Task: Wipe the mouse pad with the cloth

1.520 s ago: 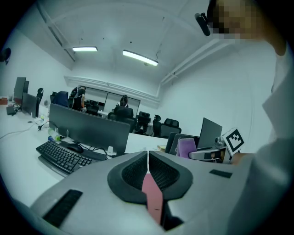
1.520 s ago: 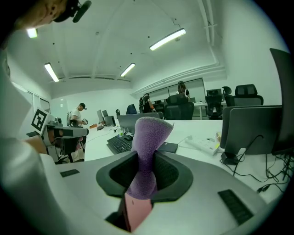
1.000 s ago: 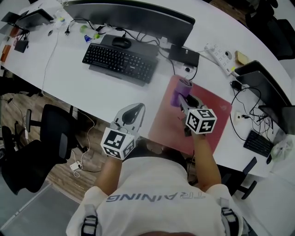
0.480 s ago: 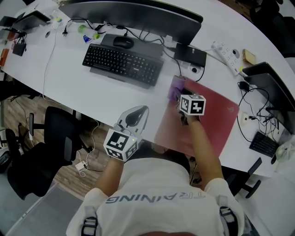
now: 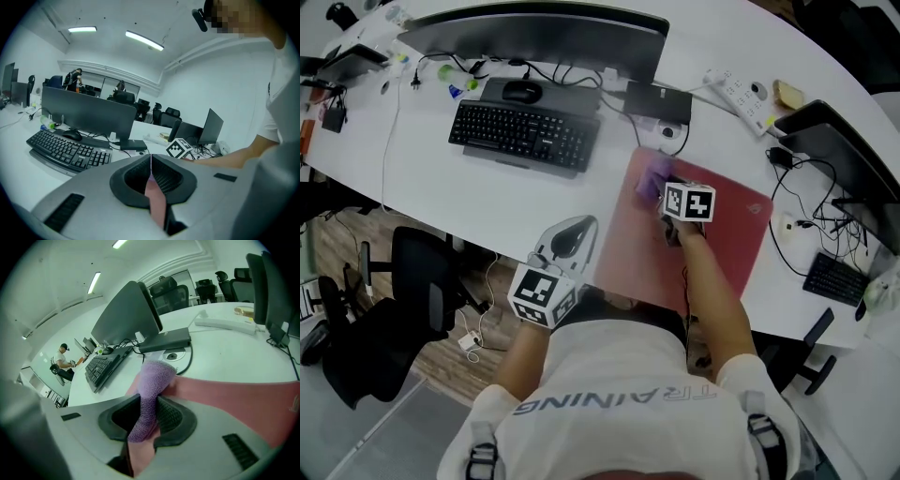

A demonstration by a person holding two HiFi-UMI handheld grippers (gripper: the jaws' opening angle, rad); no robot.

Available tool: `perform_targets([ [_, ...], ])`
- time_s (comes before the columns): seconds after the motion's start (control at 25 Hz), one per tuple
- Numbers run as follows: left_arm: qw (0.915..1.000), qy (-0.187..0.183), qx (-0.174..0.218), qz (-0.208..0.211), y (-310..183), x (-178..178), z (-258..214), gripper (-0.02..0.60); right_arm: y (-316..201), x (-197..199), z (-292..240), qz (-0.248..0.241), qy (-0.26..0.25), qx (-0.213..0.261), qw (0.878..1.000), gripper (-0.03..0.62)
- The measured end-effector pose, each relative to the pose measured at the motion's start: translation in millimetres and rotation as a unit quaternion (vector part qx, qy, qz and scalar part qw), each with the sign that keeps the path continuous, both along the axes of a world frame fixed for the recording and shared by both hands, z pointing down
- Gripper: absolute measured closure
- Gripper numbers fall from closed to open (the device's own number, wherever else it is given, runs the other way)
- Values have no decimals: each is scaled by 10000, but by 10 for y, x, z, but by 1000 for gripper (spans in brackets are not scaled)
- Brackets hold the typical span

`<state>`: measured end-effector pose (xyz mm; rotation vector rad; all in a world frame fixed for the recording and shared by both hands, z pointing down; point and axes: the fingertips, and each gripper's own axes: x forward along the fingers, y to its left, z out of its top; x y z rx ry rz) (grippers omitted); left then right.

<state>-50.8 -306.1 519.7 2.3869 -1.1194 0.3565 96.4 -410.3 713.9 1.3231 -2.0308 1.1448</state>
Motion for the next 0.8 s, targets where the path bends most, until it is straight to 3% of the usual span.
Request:
perform_targets([
  [0.8, 9991, 43, 64, 417, 236, 1351, -61, 545, 591, 1617, 9, 545, -191, -282, 9979, 485],
])
